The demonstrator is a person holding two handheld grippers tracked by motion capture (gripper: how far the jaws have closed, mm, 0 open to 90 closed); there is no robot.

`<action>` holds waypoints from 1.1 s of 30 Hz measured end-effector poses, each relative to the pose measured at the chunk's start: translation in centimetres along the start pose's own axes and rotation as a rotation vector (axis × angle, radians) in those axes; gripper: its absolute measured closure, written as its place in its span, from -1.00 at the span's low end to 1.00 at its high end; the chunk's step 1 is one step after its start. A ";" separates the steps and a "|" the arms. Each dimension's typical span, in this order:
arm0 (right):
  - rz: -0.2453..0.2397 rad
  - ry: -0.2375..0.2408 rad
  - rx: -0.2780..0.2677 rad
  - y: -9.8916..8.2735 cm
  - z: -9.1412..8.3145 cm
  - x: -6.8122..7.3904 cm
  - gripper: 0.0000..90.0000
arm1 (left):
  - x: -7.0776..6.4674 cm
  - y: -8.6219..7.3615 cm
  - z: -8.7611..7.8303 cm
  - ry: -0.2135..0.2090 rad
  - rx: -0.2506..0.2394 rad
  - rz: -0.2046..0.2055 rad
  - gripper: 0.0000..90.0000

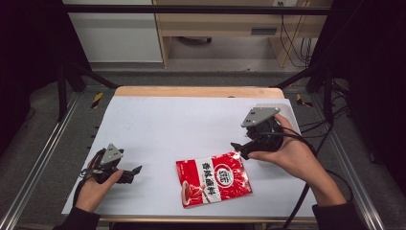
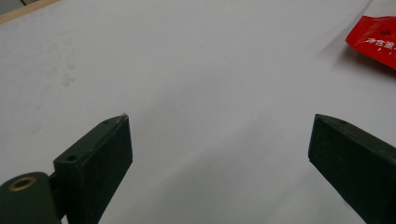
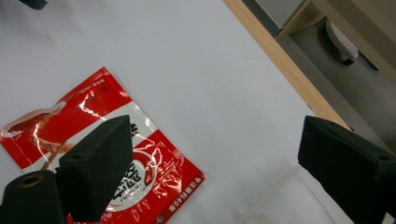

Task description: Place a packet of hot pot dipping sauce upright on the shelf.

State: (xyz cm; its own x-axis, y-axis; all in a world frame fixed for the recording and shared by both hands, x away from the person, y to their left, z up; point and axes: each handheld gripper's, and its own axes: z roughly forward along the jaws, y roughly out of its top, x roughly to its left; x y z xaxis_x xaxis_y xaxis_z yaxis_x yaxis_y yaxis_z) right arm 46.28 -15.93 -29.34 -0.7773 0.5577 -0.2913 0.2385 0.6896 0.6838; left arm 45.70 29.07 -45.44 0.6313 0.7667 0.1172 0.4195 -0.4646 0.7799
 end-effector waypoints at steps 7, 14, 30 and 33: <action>0.037 0.034 -0.021 -0.2 2.6 1.9 -0.77 | -0.1 0.2 0.1 -0.005 0.000 0.019 -0.86; 0.042 0.026 -0.047 -0.2 3.2 4.0 -0.75 | -0.4 0.3 0.1 -0.013 0.000 0.033 -0.87; 0.150 0.001 -0.037 -2.2 5.5 6.1 -0.62 | -0.8 0.4 0.1 -0.020 0.003 0.030 -0.87; 0.163 0.021 -0.028 -2.8 6.5 6.9 -0.65 | -0.9 0.4 0.1 -0.024 0.009 0.035 -0.87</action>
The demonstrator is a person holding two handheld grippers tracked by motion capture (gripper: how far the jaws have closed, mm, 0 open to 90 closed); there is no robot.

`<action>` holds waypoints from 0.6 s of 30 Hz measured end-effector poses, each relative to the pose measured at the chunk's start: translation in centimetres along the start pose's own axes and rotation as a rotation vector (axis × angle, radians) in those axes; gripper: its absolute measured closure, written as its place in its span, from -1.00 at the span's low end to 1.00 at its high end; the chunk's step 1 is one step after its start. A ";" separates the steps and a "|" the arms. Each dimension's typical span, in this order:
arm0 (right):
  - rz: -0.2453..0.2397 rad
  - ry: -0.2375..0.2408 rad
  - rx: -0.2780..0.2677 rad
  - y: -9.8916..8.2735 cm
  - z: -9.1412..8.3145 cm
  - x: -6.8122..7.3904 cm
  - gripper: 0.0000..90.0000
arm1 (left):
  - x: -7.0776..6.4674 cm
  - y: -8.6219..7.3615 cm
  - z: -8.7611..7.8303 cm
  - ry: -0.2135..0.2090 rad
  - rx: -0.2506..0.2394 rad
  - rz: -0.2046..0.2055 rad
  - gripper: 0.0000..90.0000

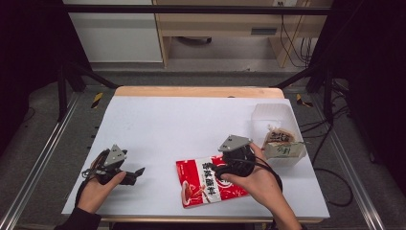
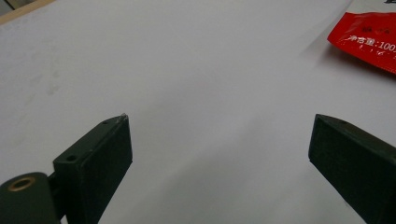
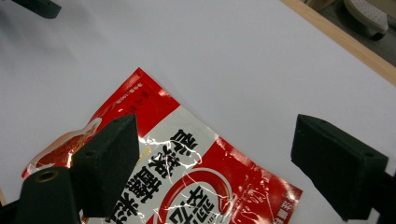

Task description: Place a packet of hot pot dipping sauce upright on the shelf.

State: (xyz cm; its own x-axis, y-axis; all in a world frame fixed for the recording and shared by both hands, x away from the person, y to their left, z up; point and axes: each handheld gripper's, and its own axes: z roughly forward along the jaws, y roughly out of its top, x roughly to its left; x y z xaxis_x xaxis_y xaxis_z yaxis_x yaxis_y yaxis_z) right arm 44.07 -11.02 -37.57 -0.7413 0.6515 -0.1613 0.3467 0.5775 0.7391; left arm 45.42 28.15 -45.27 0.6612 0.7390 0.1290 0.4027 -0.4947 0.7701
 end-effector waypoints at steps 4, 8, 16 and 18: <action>0.009 -0.007 0.014 -0.5 0.6 0.2 -0.68 | 0.0 0.0 -0.1 0.000 -0.002 -0.001 -0.87; 0.035 -0.001 0.023 -1.0 1.1 0.3 -0.70 | -0.1 0.0 0.0 0.000 0.001 0.001 -0.87; 0.070 -0.012 0.033 -2.6 1.3 0.5 -0.79 | -0.4 0.1 0.0 -0.006 0.006 0.012 -0.87; 0.067 -0.018 0.051 -3.9 1.3 0.6 -0.82 | -0.5 0.2 0.1 -0.009 0.005 0.015 -0.87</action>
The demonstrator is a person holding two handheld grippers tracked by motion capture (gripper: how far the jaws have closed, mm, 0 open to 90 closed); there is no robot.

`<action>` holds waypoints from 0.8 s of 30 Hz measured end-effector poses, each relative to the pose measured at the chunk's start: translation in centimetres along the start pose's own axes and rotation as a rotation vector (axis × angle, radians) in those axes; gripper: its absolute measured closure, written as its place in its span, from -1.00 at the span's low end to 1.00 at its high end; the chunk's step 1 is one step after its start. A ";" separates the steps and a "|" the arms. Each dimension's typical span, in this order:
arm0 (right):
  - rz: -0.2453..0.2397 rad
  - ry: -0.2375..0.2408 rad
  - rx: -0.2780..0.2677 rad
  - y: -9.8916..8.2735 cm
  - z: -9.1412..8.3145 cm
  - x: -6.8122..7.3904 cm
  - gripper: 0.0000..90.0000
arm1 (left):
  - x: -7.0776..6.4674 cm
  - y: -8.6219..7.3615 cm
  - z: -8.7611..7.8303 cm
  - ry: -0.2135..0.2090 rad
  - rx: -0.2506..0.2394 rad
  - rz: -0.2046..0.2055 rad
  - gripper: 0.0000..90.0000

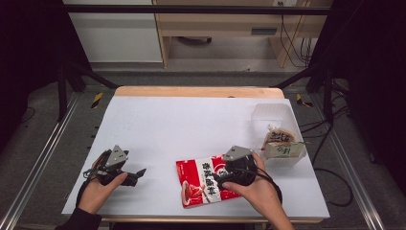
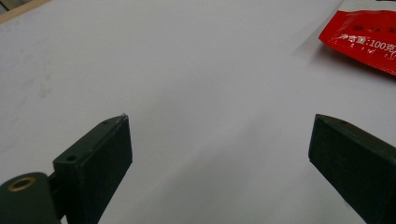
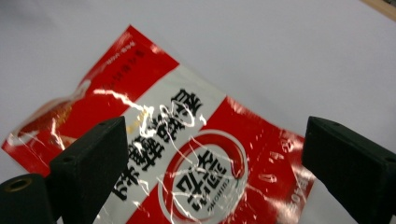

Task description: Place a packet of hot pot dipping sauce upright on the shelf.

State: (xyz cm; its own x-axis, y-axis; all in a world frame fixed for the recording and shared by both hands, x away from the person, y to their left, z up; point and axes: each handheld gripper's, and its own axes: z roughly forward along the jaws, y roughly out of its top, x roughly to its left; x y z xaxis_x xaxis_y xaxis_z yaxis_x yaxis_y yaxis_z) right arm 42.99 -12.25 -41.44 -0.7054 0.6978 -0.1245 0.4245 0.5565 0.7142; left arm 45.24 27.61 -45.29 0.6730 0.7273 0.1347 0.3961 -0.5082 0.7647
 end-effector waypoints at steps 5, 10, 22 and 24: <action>0.024 -0.012 0.020 -2.0 -0.3 -0.1 -0.82 | -0.4 0.1 0.2 -0.009 0.002 0.011 -0.87; 0.086 -0.015 0.029 -4.5 -1.1 -0.6 -0.80 | -1.1 0.4 0.5 -0.017 0.013 0.038 -0.87; 0.192 -0.001 0.046 -7.3 0.0 -1.2 -0.81 | -2.9 0.9 1.2 -0.043 0.021 0.079 -0.86; 0.197 0.000 0.057 -7.4 0.1 -1.2 -0.81 | -3.1 1.0 1.3 -0.047 0.023 0.084 -0.86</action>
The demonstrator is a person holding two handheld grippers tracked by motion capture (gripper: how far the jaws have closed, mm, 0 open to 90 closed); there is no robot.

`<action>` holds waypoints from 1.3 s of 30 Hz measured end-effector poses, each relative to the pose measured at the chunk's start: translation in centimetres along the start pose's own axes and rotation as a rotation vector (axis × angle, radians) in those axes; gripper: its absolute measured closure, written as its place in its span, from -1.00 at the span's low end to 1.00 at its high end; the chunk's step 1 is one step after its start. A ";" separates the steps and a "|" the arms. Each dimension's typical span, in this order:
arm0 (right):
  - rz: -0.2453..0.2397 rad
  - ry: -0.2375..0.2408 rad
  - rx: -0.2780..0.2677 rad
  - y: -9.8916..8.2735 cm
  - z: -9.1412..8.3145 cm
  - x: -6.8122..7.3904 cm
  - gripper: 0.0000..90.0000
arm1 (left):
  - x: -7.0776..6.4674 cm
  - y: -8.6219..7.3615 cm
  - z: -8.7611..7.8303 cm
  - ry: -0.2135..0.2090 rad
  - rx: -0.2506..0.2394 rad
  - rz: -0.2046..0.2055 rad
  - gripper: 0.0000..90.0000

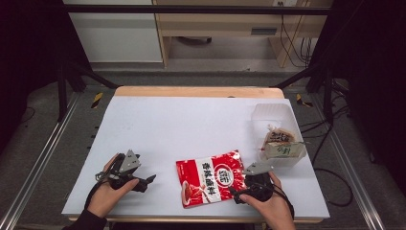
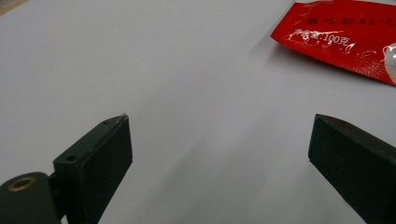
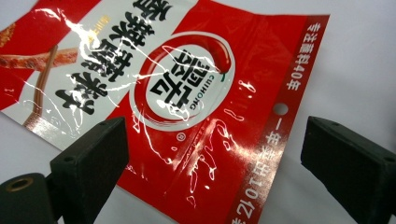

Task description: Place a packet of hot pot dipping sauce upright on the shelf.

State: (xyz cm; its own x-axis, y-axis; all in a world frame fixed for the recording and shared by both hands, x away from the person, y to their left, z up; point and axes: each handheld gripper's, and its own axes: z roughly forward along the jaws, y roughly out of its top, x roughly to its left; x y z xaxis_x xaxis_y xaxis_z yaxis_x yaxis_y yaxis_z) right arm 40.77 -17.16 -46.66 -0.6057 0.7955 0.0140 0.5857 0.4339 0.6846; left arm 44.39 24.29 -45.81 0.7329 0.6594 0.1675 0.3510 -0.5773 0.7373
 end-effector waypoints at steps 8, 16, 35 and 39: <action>0.054 0.027 0.022 -0.4 0.9 -0.5 -0.77 | -0.1 0.1 0.1 -0.004 0.001 0.006 -0.86; 0.055 0.038 0.021 -0.3 0.9 -0.4 -0.72 | -0.1 0.1 0.0 -0.005 -0.003 0.006 -0.86; 0.024 0.065 0.019 0.3 0.6 0.7 -0.17 | 0.0 0.1 0.2 -0.010 0.000 0.006 -0.86; 0.010 0.061 0.001 0.5 0.5 0.8 0.07 | -0.1 0.1 0.2 -0.010 0.002 0.006 -0.86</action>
State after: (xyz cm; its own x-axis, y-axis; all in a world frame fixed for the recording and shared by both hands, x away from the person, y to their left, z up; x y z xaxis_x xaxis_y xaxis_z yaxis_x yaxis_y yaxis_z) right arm 40.78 -16.09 -46.65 -0.6316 0.7726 0.0648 0.5924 0.4270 0.6832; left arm 44.51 24.10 -45.90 0.7412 0.6506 0.1653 0.3475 -0.5826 0.7347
